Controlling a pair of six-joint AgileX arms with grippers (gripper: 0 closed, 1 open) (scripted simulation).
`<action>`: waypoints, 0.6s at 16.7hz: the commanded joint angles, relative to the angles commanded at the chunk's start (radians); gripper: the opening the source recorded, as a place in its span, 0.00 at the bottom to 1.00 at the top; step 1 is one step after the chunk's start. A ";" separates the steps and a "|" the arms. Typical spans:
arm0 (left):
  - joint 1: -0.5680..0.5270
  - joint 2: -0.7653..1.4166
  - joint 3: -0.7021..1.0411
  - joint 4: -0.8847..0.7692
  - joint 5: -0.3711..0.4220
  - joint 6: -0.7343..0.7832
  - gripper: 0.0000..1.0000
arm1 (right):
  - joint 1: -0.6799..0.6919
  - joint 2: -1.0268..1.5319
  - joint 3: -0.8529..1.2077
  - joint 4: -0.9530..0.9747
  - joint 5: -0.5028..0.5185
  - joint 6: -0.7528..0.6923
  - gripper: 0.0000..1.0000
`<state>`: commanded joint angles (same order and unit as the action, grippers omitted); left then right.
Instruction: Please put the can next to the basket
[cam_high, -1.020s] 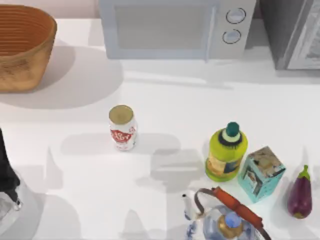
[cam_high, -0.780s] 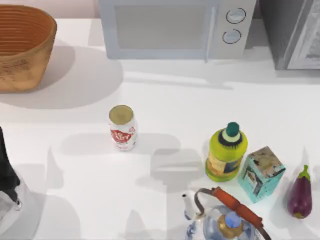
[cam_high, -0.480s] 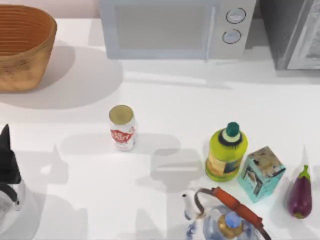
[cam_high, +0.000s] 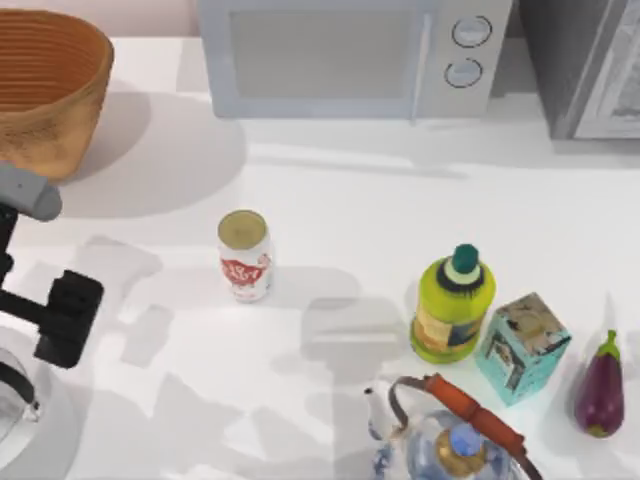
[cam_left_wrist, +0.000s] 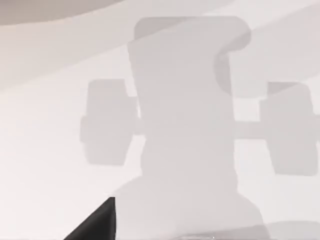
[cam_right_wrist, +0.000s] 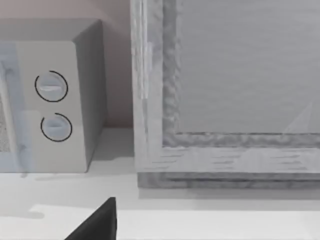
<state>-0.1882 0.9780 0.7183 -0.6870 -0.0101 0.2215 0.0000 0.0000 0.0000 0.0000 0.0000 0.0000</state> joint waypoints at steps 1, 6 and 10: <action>-0.023 0.107 0.073 -0.070 0.000 0.015 1.00 | 0.000 0.000 0.000 0.000 0.000 0.000 1.00; -0.147 0.608 0.470 -0.377 0.008 0.067 1.00 | 0.000 0.000 0.000 0.000 0.000 0.000 1.00; -0.240 0.914 0.802 -0.533 0.014 0.079 1.00 | 0.000 0.000 0.000 0.000 0.000 0.000 1.00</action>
<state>-0.4279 1.8917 1.5205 -1.2199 0.0037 0.3010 0.0000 0.0000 0.0000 0.0000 0.0000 0.0000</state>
